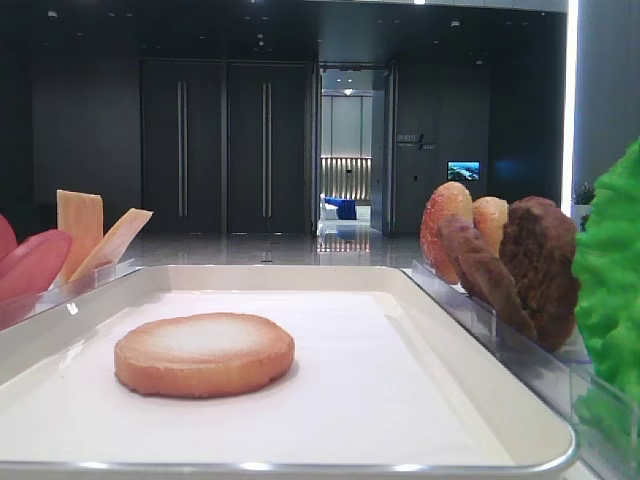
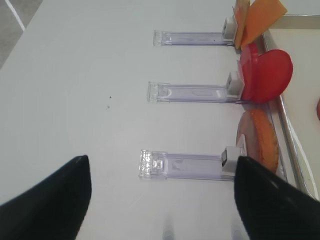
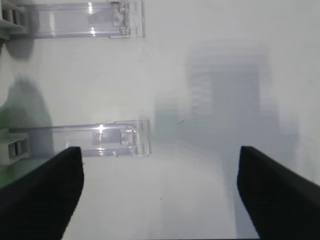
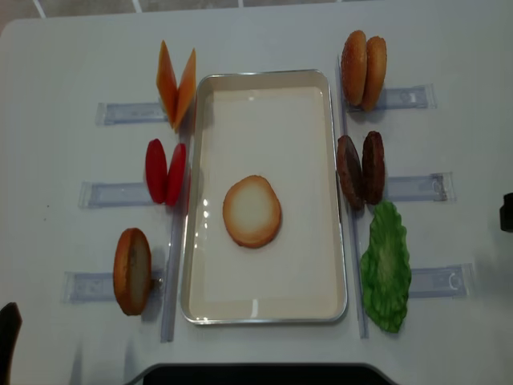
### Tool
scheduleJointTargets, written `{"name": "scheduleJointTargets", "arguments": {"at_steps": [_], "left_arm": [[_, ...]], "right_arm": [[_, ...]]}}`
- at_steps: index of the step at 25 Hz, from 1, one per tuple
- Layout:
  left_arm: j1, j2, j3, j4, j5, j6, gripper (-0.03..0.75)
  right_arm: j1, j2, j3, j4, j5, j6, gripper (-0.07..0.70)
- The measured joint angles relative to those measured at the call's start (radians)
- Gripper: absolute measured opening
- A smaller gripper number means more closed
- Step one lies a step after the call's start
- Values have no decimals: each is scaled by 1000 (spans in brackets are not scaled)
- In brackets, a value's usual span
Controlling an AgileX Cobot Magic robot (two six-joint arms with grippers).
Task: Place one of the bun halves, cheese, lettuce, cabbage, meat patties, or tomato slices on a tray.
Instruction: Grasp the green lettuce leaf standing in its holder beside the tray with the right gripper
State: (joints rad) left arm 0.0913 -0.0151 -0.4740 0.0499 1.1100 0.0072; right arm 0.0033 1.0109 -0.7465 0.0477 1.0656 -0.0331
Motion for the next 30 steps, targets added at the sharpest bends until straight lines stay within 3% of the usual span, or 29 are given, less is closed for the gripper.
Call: {"name": "scheduleJointTargets", "arguments": {"at_steps": [4, 10, 13, 19, 22, 25, 30], "left_arm": [[0, 0, 0, 0, 0, 0, 695], [0, 0, 0, 0, 0, 0, 695], [0, 0, 0, 0, 0, 0, 695], [0, 0, 0, 0, 0, 0, 695], [0, 0, 0, 0, 0, 0, 695], [0, 0, 0, 0, 0, 0, 695], [0, 0, 0, 0, 0, 0, 695]], "right_arm": [[0, 69, -48, 27, 33, -1, 591], [37, 72, -141, 72, 143, 33, 591], [147, 72, -168, 74, 148, 113, 591], [492, 128, -172, -3, 149, 386, 591], [626, 182, -172, -30, 125, 484, 591], [686, 244, -172, -30, 94, 526, 591], [694, 310, -172, -34, 56, 543, 591]]}}
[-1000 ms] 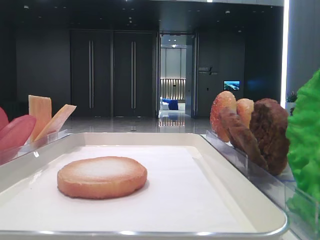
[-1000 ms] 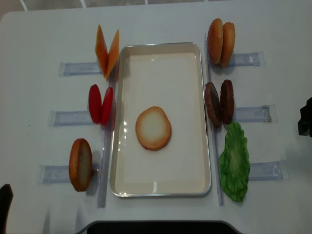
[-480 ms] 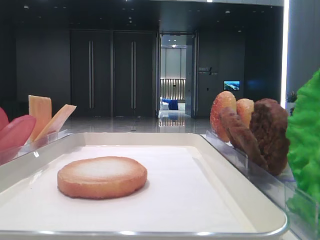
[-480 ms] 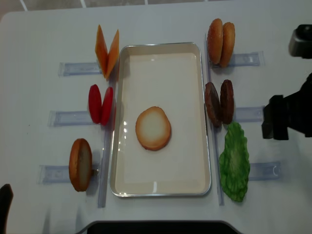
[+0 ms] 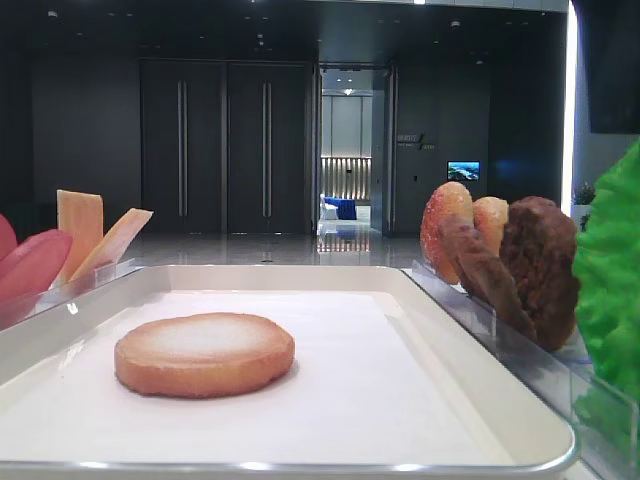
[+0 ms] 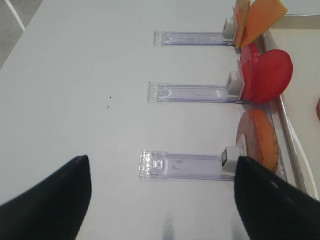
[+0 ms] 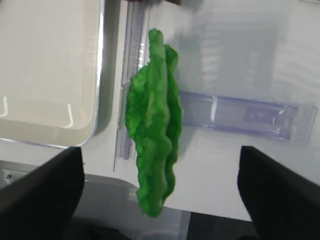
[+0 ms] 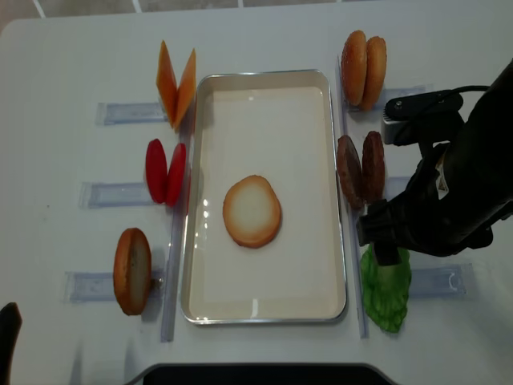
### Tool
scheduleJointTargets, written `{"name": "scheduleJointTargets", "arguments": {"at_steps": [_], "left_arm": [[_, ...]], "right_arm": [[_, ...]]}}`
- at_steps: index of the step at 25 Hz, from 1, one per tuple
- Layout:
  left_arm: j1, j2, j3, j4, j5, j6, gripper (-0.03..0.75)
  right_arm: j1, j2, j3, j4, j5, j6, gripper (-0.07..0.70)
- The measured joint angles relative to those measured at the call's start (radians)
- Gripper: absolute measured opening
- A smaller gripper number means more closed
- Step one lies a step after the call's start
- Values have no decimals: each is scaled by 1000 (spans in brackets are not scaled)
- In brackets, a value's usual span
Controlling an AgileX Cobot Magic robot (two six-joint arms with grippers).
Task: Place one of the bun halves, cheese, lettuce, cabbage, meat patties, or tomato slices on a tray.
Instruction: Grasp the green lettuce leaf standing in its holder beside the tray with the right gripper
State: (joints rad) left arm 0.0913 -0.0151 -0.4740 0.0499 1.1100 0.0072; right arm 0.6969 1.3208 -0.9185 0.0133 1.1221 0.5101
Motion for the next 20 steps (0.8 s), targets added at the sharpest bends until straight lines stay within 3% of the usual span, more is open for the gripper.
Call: {"name": "scheduleJointTargets", "arguments": {"at_steps": [4, 8, 20], "left_arm": [[0, 0, 0, 0, 0, 0, 695], [0, 0, 0, 0, 0, 0, 695], [0, 0, 0, 0, 0, 0, 695]], "right_arm": [[0, 2, 0, -2, -46, 6, 581], [0, 4, 0, -13, -49, 6, 571], [0, 61, 0, -20, -66, -4, 433]]}}
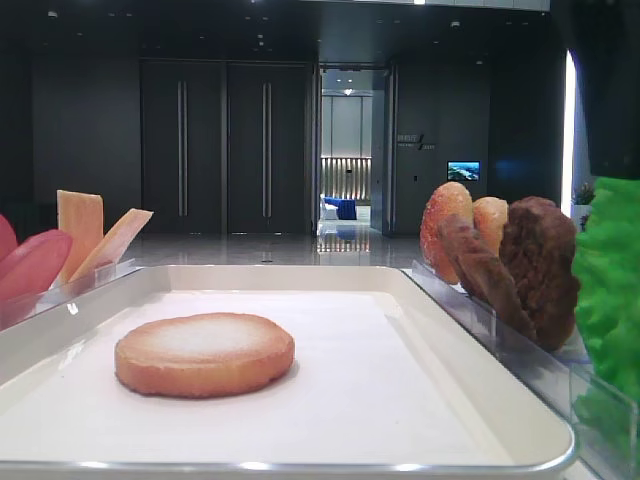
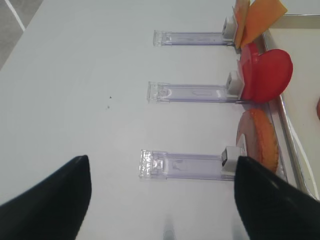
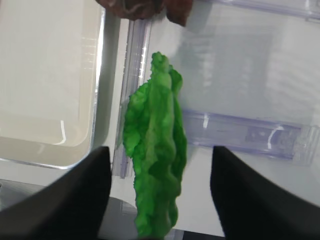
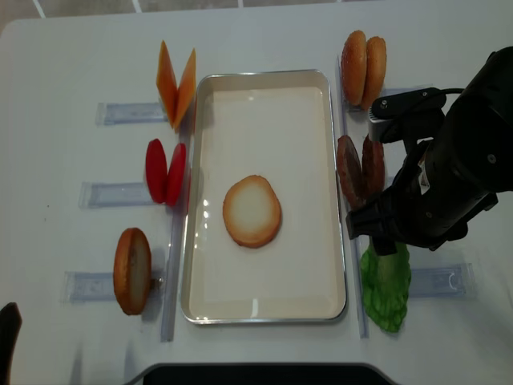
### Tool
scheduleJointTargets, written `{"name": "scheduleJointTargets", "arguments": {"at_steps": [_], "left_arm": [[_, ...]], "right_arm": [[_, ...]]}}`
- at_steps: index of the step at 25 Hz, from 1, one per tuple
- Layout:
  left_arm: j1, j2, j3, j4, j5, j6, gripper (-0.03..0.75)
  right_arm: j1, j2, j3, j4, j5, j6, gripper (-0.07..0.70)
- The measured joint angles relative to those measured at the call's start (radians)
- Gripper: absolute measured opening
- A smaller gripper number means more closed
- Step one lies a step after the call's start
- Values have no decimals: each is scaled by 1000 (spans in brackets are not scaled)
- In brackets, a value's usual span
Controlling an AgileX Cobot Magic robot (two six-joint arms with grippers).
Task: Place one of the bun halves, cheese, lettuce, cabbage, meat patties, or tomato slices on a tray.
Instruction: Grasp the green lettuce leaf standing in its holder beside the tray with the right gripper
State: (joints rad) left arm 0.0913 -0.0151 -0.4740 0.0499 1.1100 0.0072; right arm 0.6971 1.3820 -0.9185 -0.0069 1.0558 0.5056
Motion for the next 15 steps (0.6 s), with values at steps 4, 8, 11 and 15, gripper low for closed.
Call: {"name": "scheduleJointTargets", "arguments": {"at_steps": [4, 8, 11, 15], "left_arm": [[0, 0, 0, 0, 0, 4, 695], [0, 0, 0, 0, 0, 4, 695], [0, 0, 0, 0, 0, 4, 695], [0, 0, 0, 0, 0, 4, 695]], "right_arm": [[0, 0, 0, 0, -9, -1, 309], [0, 0, 0, 0, -17, -2, 134], [0, 0, 0, -2, -23, -7, 41], [0, 0, 0, -5, -23, -24, 41]]}}
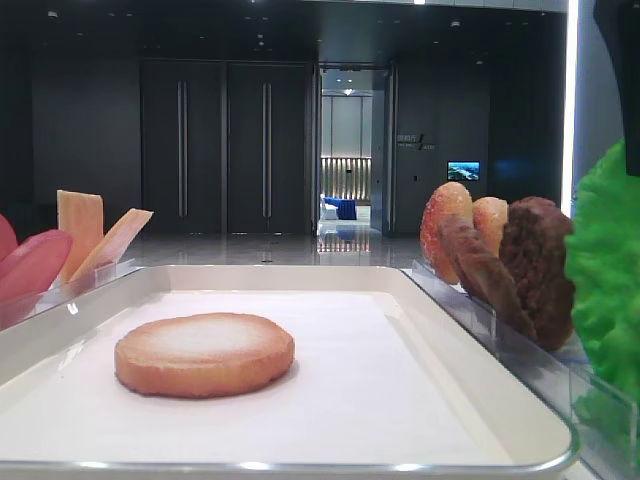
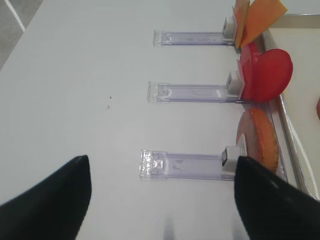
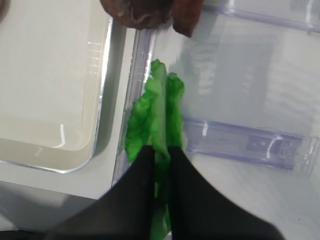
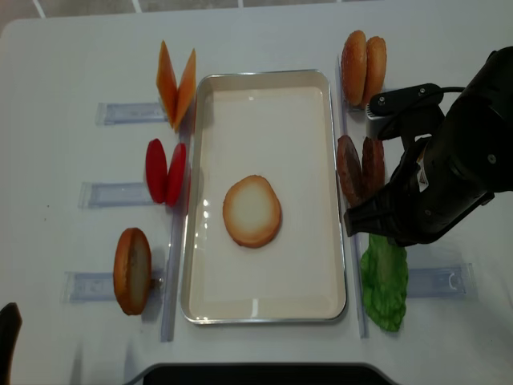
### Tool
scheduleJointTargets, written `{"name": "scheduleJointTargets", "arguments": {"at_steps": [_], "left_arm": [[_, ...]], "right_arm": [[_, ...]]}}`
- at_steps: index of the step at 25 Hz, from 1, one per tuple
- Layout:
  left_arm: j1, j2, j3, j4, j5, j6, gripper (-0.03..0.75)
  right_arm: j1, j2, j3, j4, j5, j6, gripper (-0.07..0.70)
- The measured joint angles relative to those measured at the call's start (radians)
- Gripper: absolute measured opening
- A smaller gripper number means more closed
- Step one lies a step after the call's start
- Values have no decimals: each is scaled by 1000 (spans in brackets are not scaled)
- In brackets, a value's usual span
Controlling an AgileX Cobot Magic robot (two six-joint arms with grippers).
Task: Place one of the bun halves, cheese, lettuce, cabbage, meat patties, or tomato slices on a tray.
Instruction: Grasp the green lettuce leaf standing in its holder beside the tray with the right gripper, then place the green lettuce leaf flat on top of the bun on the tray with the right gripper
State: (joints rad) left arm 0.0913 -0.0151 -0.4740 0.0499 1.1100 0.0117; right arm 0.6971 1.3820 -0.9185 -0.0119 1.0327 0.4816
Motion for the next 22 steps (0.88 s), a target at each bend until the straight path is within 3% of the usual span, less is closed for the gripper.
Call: {"name": "scheduleJointTargets", "arguments": {"at_steps": [5, 13, 19, 22], "left_arm": [[0, 0, 0, 0, 0, 0, 695], [0, 0, 0, 0, 0, 0, 695], [0, 0, 0, 0, 0, 0, 695], [0, 0, 0, 0, 0, 0, 695]], "right_arm": [[0, -1, -32, 0, 47, -17, 41], [0, -29, -236, -1, 177, -45, 41], [0, -29, -305, 12, 178, -60, 41], [0, -29, -305, 78, 117, -89, 41]]}}
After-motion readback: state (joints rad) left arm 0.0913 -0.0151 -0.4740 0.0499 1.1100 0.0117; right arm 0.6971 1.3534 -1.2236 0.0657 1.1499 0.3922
